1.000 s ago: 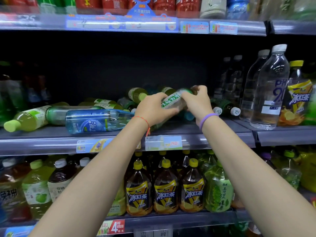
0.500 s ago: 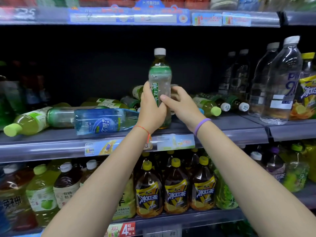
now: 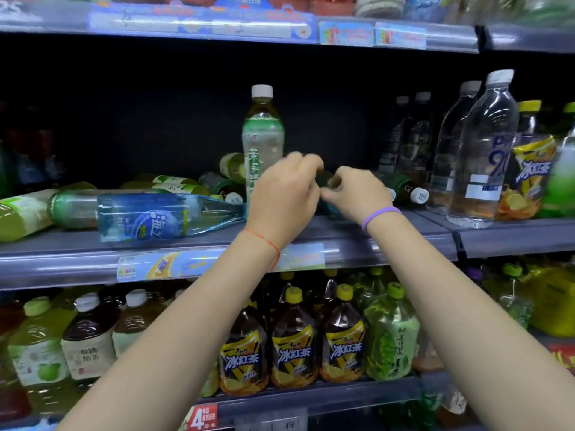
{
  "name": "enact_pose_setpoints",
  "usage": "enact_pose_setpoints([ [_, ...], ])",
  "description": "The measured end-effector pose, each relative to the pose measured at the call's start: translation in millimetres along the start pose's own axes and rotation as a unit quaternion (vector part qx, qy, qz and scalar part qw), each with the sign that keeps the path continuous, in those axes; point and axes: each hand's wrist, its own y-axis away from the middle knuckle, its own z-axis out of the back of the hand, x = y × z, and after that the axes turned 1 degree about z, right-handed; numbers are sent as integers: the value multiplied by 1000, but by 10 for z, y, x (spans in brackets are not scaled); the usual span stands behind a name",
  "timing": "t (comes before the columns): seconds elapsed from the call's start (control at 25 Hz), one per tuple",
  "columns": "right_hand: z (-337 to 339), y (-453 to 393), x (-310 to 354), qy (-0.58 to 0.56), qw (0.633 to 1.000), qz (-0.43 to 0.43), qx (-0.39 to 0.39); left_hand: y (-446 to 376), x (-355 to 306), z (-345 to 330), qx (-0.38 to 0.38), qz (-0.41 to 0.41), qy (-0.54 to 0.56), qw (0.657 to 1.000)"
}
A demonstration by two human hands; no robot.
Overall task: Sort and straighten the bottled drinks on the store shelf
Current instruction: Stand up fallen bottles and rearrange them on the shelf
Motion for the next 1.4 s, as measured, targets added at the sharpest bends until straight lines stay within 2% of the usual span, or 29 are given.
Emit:
enact_pose_setpoints([
  [0.08, -39, 16, -122, 92, 993, 57, 53, -109, -158, -153, 156, 76, -61, 983],
  [0.16, -68, 16, -192, 104, 987, 109, 49, -159, -235, -293, 245, 138, -121, 952],
  [0.28, -53, -31, -258, 66, 986, 151, 33, -263, -249, -414, 283, 191, -146, 928],
  [0.44, 85, -176, -377, -65, 989, 132, -10, -388, -211, -559, 314, 231, -161, 907],
  [0.52, 122, -254, -424, -124, 984, 126, -15, -466, -205, -609, 302, 257, -162, 903],
  [0.72, 50, -350, -541, -175, 972, 156, -13, -598, -136, -749, 272, 299, -159, 901],
  [0.92, 225, -574, -637, -275, 948, 119, -103, -655, -117, -756, 151, 281, -167, 933],
  [1.08, 429, -845, -600, -363, 917, 101, -127, -798, -198, -655, 68, 238, -164, 955],
  [1.2, 430, -989, -547, -400, 902, 79, -141, -866, -179, -600, 6, 273, -128, 954],
  [1.28, 426, -986, -498, -428, 899, 41, -89, -887, -166, -600, -14, 306, -106, 946],
  [1.4, 341, -865, -474, -413, 909, 19, 54, -901, -116, -645, -6, 317, -111, 942],
])
